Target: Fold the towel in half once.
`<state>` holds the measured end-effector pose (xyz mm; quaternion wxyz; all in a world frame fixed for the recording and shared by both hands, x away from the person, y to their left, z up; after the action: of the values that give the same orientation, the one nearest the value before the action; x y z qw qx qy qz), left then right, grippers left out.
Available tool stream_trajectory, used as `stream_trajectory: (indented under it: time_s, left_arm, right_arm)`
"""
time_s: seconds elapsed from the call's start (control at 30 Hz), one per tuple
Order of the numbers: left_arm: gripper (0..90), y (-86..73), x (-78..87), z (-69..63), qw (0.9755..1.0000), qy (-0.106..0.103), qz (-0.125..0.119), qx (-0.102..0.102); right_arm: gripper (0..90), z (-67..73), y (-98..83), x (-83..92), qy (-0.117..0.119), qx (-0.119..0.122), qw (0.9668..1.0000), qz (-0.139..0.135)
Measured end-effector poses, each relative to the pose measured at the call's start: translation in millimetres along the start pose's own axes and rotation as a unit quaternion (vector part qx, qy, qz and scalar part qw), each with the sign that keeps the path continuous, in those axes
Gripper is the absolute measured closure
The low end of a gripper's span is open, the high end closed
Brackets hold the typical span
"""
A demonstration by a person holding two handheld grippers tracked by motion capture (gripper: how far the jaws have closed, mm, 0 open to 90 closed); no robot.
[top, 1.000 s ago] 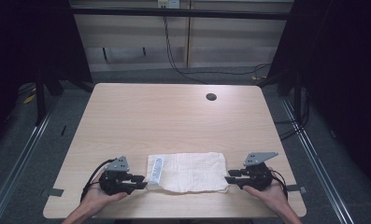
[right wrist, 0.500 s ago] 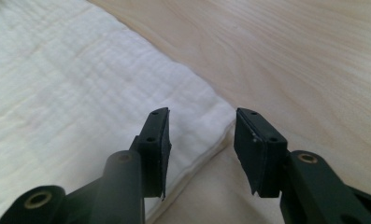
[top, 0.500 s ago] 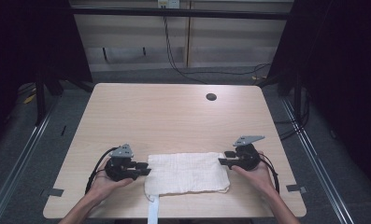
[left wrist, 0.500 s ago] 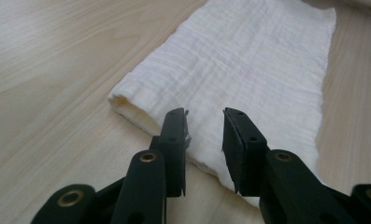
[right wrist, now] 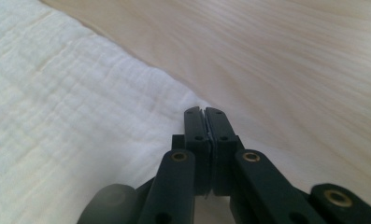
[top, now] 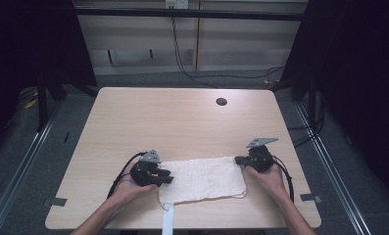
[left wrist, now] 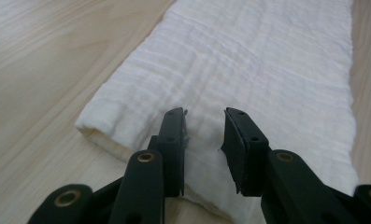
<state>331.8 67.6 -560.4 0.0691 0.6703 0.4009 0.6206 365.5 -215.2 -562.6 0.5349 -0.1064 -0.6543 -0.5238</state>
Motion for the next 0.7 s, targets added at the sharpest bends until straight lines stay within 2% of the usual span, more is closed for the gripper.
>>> stream_trajectory:
  time_s: [0.1,0.17,0.2,0.23,0.3,0.37,0.4,0.5,0.53,0.57,0.63,0.7]
  left_arm:
    - [67.2,10.6,-6.9,-1.4,0.9999,-0.014,0.000,-0.005]
    - [64.9,20.7,-7.4,0.0,0.9995,-0.024,-0.017,0.006]
    - [63.8,24.0,-6.1,-0.2,0.9996,-0.022,-0.018,0.001]
    - [62.9,27.7,-2.8,1.1,0.9995,-0.018,-0.027,0.000]
    - [61.0,31.8,3.8,6.5,0.9988,-0.016,-0.042,0.018]
    - [60.8,30.3,7.9,14.2,0.9990,-0.009,-0.038,0.023]
    - [59.7,30.1,9.5,18.1,0.9989,-0.012,-0.035,0.027]
    - [58.3,33.7,16.1,32.4,0.9968,-0.009,-0.062,0.049]
    - [58.3,33.3,17.8,34.5,0.9965,-0.013,-0.063,0.052]
    - [57.9,31.8,20.0,36.4,0.9967,-0.011,-0.062,0.051]
    - [56.4,28.6,24.3,38.6,0.9963,-0.014,-0.064,0.055]
    - [53.2,24.4,27.3,42.0,0.9968,-0.006,-0.060,0.053]
  right_arm:
    - [87.5,-11.5,-2.0,3.2,-0.014,-0.012,0.9998,-0.005]
    - [79.5,-17.0,-3.0,6.1,-0.023,-0.021,0.9995,-0.008]
    - [75.0,-17.9,-2.8,8.7,-0.026,-0.028,0.9992,-0.012]
    - [72.1,-17.6,-1.3,12.1,-0.030,-0.023,0.9991,-0.020]
    - [67.9,-13.2,2.5,20.3,-0.027,-0.025,0.9987,-0.035]
    - [66.0,-1.3,6.5,27.4,-0.012,-0.018,0.9985,-0.049]
    - [65.7,7.1,7.3,29.4,-0.001,-0.013,0.9988,-0.047]
    - [64.1,35.4,8.8,28.9,0.027,0.013,0.9988,-0.038]
    - [64.0,43.5,9.3,27.5,0.031,0.016,0.9989,-0.032]
    - [64.0,50.6,10.5,26.2,0.034,0.026,0.9986,-0.031]
    - [63.7,66.0,14.0,23.2,0.057,0.034,0.9973,-0.030]
    - [62.8,81.1,18.6,18.6,0.071,0.047,0.9959,-0.029]
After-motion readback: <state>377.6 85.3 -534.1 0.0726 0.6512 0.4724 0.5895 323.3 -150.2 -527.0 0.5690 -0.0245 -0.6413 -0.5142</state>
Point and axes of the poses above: each handheld gripper's, and its own axes: x roughly backward along the jaws, y roughly out of its top, z roughly to its left, the point moved 9 cm from there along -x, roughly forward along the jaws, and after that the axes turned 8 degrees about z, right-handed, at the moved point
